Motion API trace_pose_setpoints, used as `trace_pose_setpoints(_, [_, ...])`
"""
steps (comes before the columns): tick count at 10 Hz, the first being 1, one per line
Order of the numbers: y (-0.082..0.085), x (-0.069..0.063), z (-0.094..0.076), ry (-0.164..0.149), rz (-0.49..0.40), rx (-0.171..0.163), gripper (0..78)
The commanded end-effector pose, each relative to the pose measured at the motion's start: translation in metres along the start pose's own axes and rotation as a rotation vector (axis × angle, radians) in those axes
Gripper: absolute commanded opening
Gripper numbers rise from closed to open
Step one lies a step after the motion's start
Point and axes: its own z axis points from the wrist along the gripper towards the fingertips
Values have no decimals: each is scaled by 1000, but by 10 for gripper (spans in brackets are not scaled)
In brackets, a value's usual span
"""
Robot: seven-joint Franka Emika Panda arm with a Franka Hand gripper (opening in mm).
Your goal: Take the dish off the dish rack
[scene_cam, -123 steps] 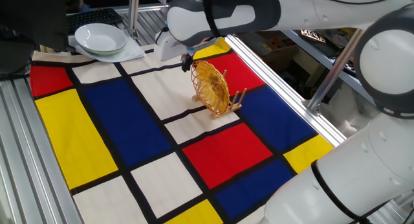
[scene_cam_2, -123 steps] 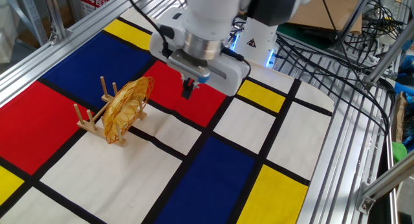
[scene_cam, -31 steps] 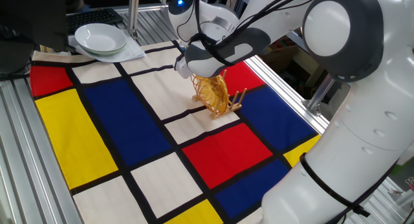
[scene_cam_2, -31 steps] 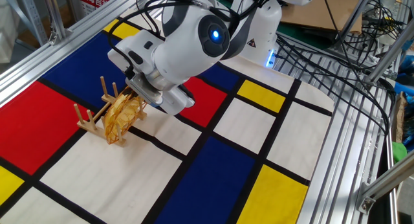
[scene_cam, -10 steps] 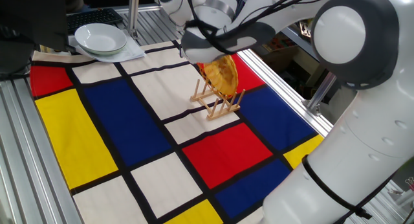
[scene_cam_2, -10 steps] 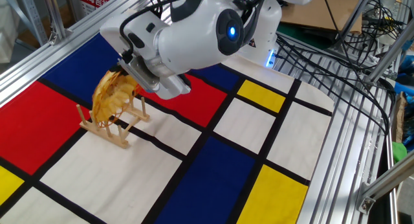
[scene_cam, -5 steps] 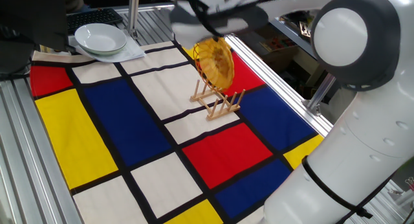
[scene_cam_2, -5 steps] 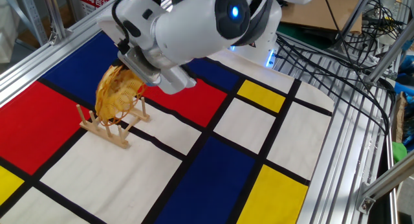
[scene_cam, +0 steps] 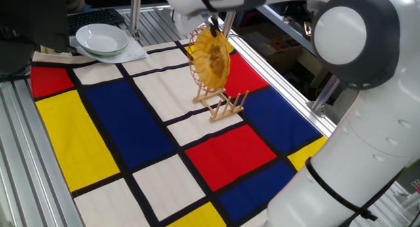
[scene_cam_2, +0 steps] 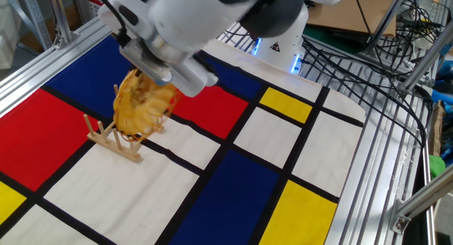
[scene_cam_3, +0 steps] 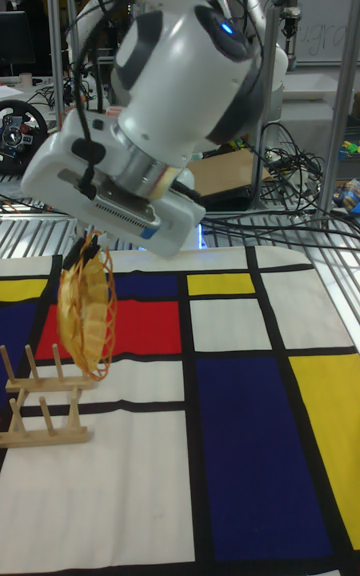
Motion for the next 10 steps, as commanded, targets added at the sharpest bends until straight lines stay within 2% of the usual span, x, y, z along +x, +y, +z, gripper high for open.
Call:
trace_pose_setpoints(1, [16,-6,-23,56,124,-378,11])
trace_pose_setpoints(2, [21,-7,-24,59,137,-393,11])
trace_pose_setpoints(3, [27,-10,-24,60,157,-435,11])
trace_pose_setpoints(4, [29,-10,-23,60,164,-450,11])
trace_pose_setpoints(6, [43,-16,-19,61,200,-525,11])
trace_pose_setpoints(10, [64,-18,-10,43,234,-572,11])
